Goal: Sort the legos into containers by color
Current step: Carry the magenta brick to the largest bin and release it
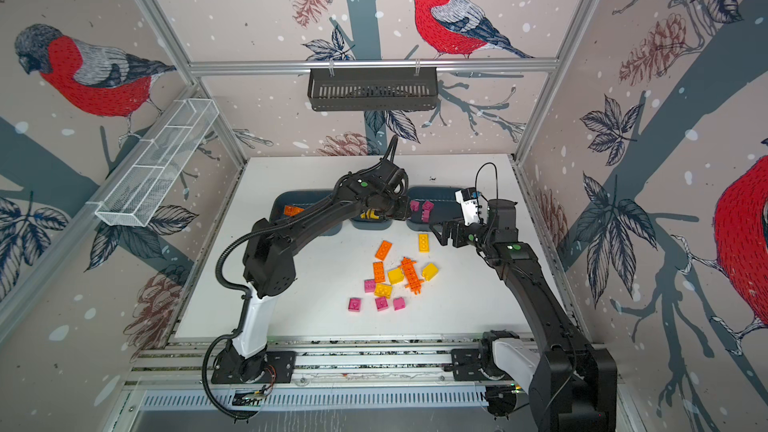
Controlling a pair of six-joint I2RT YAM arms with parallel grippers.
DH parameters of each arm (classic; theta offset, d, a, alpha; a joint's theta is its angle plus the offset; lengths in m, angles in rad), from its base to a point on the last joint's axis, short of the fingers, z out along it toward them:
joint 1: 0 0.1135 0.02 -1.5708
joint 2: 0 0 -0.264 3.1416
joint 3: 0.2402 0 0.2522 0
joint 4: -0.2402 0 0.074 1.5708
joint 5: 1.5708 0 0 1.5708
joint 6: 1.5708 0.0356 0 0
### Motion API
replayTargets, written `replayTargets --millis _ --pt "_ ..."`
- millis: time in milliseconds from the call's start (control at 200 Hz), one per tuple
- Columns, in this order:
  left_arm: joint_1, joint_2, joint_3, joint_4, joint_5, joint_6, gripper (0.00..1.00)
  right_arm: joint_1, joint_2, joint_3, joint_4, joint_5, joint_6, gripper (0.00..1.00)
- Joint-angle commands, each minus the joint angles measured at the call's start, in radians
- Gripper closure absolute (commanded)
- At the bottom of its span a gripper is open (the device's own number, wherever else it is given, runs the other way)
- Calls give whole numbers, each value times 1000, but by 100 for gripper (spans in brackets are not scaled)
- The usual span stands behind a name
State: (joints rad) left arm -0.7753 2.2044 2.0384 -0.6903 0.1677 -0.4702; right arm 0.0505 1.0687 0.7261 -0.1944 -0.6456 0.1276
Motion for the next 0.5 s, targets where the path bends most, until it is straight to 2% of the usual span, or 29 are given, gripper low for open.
replayTargets --millis 0,145,300,385,495 --pt "-1 92 107 5 42 37 74 -10 -8 6 -10 22 -4 0" --pt "0 200 235 6 21 44 70 -16 -10 6 -14 33 -11 1" --pt "2 241 314 -74 -30 29 40 -18 -15 12 -30 40 -25 1" --pt "0 197 288 -102 -50 40 32 -18 -17 10 -32 40 -28 0" --pt "-14 79 169 -147 -98 42 28 -17 -22 6 -40 34 -33 0"
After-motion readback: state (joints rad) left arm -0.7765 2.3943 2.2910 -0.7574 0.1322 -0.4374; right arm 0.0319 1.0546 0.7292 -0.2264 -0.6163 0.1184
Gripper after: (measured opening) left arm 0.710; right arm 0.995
